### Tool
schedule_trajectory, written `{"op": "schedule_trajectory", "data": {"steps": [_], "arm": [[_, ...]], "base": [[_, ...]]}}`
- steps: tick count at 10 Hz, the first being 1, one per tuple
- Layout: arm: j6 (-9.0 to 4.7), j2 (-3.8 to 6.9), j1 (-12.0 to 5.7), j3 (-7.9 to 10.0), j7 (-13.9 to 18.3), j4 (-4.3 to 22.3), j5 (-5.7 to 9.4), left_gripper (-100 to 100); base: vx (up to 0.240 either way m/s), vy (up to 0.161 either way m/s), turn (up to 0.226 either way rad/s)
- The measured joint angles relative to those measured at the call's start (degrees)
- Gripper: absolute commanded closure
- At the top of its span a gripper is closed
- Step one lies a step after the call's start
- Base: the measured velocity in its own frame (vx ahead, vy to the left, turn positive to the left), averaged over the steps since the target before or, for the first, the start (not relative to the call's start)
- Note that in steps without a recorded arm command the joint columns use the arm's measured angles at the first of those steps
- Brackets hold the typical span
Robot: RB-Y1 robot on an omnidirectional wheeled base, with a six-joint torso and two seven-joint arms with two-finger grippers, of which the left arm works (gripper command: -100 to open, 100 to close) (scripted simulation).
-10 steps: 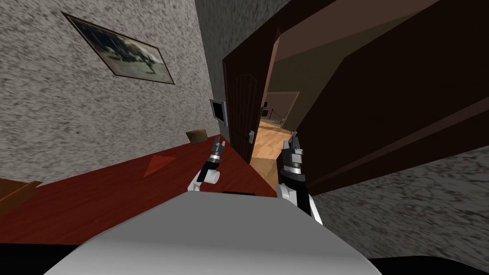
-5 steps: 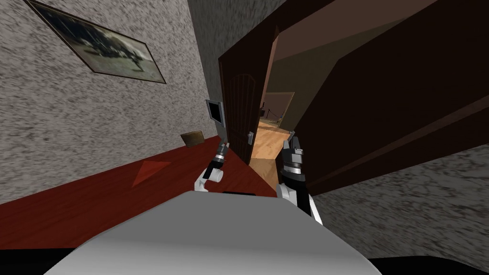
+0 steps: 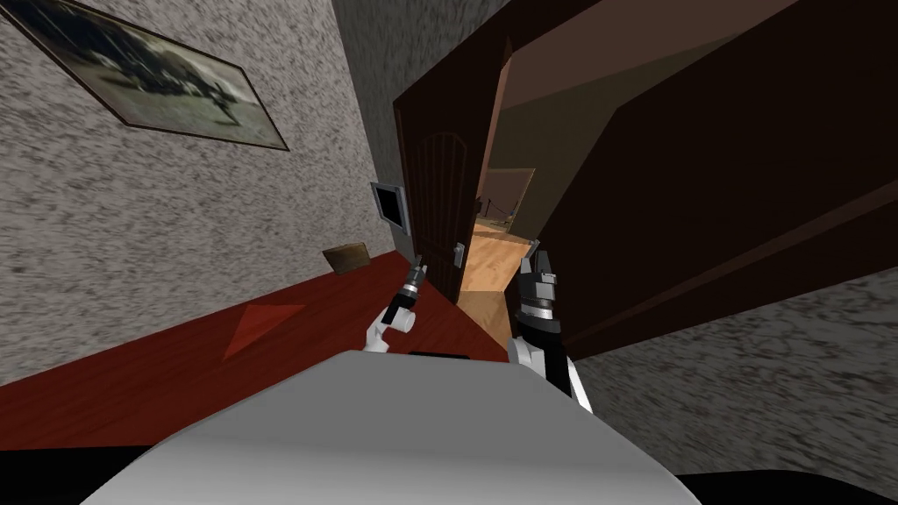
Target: Push the door open
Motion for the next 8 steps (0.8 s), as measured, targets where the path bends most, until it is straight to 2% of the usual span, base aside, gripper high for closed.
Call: {"op": "schedule_trajectory", "data": {"steps": [2, 3, 5, 6, 8], "arm": [[0.14, 0.01, -2.01, -0.93, -0.3, 3.1, 0.56, -100], [0.2, -0.23, -2.46, -1.22, -0.6, 4.1, 0.61, -100], [-0.14, -0.09, -4.4, -1.9, -0.7, 7.6, 1.11, -100], [-0.33, -0.59, -5.74, -2.35, -1.1, 9.9, 1.28, -100], [-0.03, -1.0, -7.35, -3.4, -1.7, 12.8, 1.71, -100]], "base": [[0.075, 0.068, -0.073], [0.041, 0.04, -0.058], [0.068, 0.055, -0.106], [0.089, 0.085, -0.094], [0.086, 0.074, -0.108]]}}
